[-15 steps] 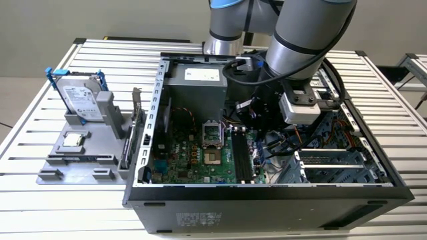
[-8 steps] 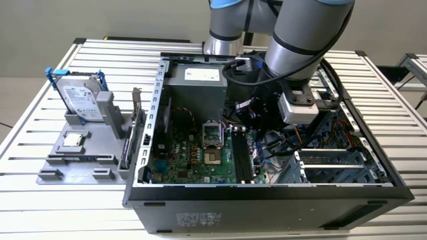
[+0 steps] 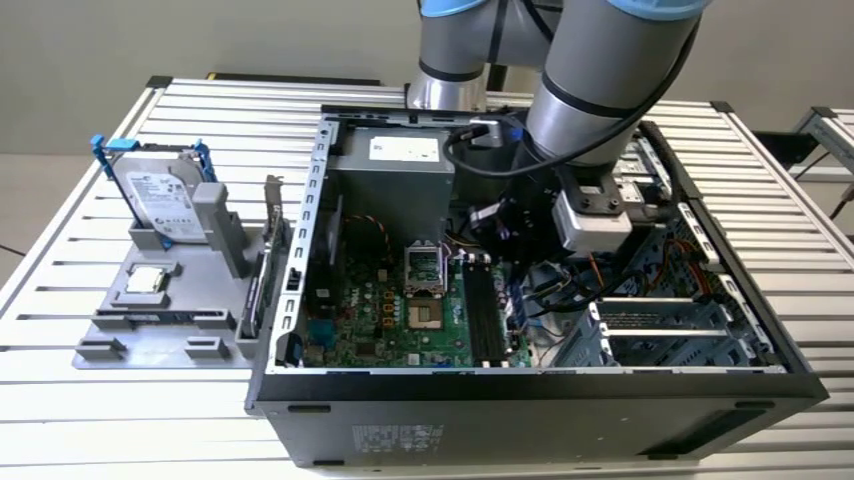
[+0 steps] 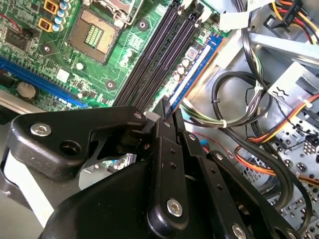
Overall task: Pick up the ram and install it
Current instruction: 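Insert the ram into the slot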
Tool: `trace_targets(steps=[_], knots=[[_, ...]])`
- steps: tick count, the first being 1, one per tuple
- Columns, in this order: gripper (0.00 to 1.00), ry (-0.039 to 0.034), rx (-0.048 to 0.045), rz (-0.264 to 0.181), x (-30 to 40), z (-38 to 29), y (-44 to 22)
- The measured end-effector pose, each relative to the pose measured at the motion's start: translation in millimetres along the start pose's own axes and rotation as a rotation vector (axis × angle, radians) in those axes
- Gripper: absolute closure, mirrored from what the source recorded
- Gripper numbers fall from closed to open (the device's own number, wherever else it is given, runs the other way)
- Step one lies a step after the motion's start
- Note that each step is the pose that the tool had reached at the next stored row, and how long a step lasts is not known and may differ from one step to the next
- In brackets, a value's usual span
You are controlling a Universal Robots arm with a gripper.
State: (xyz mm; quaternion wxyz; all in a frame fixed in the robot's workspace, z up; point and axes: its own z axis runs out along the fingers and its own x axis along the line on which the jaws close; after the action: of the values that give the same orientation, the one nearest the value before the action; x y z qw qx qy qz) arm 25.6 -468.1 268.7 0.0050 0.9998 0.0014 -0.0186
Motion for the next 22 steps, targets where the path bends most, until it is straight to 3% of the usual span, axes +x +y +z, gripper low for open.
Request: trace_targets(steps=[22], knots=[[1.0, 0.0, 0.0, 0.0, 0.6, 17.0, -2.2]])
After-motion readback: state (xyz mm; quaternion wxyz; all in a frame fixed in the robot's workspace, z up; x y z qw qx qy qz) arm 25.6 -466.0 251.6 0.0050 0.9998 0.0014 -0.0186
